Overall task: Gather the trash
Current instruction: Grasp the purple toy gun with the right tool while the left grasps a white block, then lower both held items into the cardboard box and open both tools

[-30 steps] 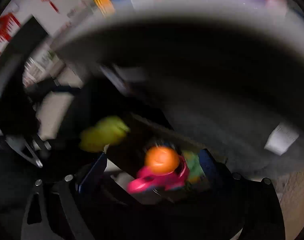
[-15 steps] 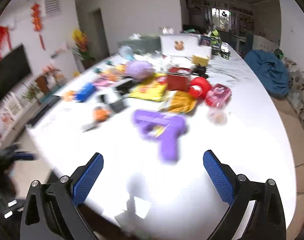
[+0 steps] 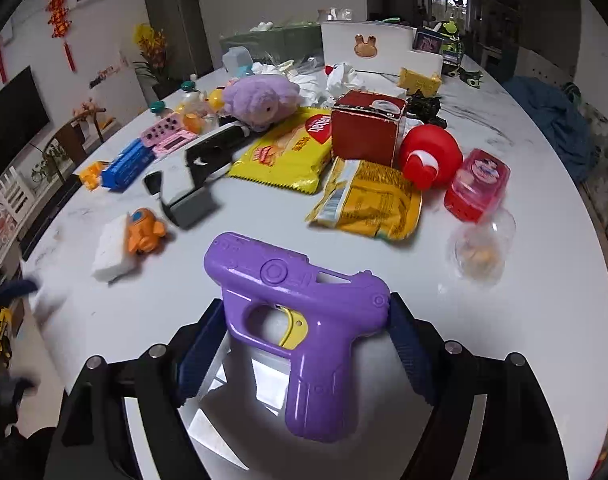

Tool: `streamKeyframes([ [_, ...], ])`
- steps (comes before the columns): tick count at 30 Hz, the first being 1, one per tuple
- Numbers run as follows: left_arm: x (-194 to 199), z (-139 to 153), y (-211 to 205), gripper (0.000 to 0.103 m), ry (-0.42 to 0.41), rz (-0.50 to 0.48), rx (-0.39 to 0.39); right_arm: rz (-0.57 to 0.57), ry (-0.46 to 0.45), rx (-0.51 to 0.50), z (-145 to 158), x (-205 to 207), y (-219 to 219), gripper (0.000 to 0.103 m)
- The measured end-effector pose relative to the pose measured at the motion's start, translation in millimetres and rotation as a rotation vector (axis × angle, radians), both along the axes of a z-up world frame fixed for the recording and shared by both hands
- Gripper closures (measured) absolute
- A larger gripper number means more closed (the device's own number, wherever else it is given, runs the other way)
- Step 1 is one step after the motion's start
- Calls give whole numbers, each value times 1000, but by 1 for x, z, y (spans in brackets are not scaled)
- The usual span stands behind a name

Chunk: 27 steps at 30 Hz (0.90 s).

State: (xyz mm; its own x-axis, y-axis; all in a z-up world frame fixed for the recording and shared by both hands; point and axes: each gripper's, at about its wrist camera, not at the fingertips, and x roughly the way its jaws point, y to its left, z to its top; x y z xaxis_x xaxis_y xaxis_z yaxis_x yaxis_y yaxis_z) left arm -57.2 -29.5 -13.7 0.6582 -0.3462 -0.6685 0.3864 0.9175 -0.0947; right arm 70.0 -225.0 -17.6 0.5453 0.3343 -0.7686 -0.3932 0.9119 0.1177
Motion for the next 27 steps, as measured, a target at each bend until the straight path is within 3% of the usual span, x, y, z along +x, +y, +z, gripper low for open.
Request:
streamKeyframes([
  [2,22,-1,-4,11,12,33,-5,-4,-11,30,3,-8,-6,25],
  [8,88,-15,-24,11,151,125,18,-32,-46,120,17,-25,-28,25],
  [9,94,-16,-28,16,147,149,44,-39,-50,132,19,-27,-32,25],
  [10,97,-17,-30,34,141,169,66,-46,-51,142,19,-28,-35,25],
  [12,98,-15,-32,53,116,176,99,-60,-54,162,20,-32,-42,25],
  [15,88,-13,-20,68,116,151,5,-65,-62,178,21,-39,-45,25],
  [16,83,-10,-17,76,104,150,-8,-63,-66,179,23,-40,-45,25],
  [18,67,2,-12,78,50,132,-25,-57,-88,181,28,-45,-44,25],
  [23,31,44,-9,80,-153,83,24,-43,-115,193,38,-49,-38,25],
  [27,22,59,-1,80,-159,85,-8,-44,-124,230,46,-56,-36,25],
])
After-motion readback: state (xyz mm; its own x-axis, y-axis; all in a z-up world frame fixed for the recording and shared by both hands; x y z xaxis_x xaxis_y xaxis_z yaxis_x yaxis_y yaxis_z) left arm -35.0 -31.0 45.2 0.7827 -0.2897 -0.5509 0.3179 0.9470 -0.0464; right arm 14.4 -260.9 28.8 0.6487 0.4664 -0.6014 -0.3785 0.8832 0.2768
